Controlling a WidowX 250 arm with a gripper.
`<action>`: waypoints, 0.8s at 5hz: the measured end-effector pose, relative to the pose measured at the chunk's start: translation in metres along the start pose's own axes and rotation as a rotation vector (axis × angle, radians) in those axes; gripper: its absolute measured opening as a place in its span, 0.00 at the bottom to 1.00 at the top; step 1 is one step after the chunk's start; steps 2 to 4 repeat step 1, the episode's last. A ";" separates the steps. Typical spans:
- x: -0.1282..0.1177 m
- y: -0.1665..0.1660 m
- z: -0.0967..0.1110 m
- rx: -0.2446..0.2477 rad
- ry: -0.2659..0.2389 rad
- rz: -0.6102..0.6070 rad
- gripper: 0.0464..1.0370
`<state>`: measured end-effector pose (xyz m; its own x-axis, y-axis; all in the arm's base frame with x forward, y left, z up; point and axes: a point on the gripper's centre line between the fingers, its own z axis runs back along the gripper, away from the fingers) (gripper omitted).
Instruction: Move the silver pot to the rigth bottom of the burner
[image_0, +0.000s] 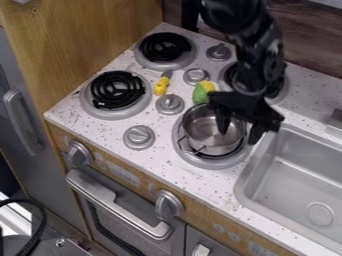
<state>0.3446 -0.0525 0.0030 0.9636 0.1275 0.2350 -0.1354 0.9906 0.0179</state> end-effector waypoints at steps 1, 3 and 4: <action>-0.004 0.002 0.026 -0.007 0.004 0.064 0.97; -0.004 0.002 0.026 -0.007 0.004 0.064 0.97; -0.004 0.002 0.026 -0.007 0.004 0.064 0.97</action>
